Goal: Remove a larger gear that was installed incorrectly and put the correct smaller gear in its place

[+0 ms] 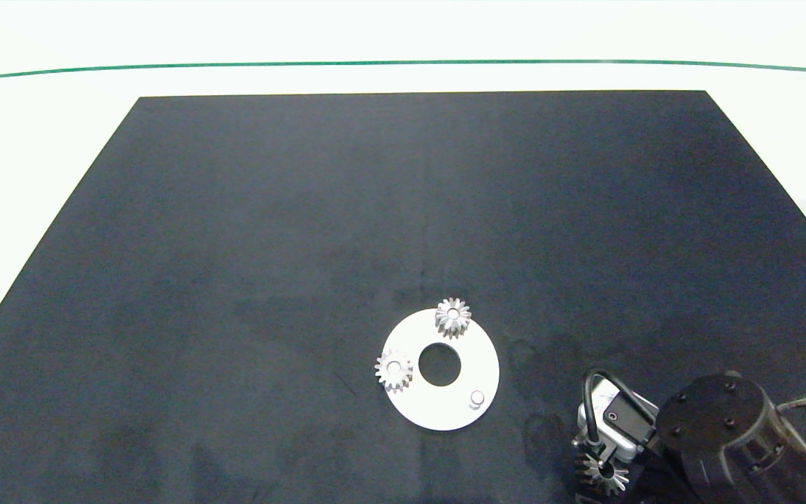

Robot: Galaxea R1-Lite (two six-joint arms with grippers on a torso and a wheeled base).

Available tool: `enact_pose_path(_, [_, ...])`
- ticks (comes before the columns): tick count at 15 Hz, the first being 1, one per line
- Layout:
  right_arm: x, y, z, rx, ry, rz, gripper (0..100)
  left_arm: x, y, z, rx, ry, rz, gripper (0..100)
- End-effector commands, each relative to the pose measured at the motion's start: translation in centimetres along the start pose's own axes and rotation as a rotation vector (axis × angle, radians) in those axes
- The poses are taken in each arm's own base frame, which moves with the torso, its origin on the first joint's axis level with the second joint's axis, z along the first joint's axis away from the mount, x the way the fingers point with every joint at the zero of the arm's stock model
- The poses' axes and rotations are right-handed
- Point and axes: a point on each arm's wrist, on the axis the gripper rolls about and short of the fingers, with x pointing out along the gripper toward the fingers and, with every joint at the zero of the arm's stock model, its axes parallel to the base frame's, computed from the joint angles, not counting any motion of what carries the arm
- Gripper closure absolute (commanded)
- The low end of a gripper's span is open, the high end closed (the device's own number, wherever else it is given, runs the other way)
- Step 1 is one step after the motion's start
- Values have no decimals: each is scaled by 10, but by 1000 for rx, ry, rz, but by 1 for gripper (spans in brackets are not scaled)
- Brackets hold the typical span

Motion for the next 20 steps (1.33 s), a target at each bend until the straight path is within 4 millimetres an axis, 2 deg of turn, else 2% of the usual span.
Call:
enact_pose_path(1, [0, 0, 0, -2, 1, -6, 47, -3, 0, -2, 1, -3, 1, 0])
enact_pose_path(11, [2, -2, -3, 3, 13, -15, 68, -7, 0, -4, 10, -18, 6, 0])
enact_pose_path(14, [-9, -4, 4, -12, -52, -17, 72, -7, 0, -4, 10, -16, 6, 0])
enact_pose_path(16, [-20, -5, 12, -72, -116, -10, 72, -7, 0, -4, 10, -16, 6, 0])
enact_pose_path(18, [-30, -3, 29, -91, -177, 2, 72, -7, 0, -4, 10, -15, 5, 0])
enact_pose_path(19, [-34, -2, 45, -89, -209, 7, 72, -7, 0, -4, 10, -15, 5, 0])
enact_pose_path(20, [-31, 1, 56, -103, -195, 11, 72, -7, 0, -4, 11, -15, 4, 0])
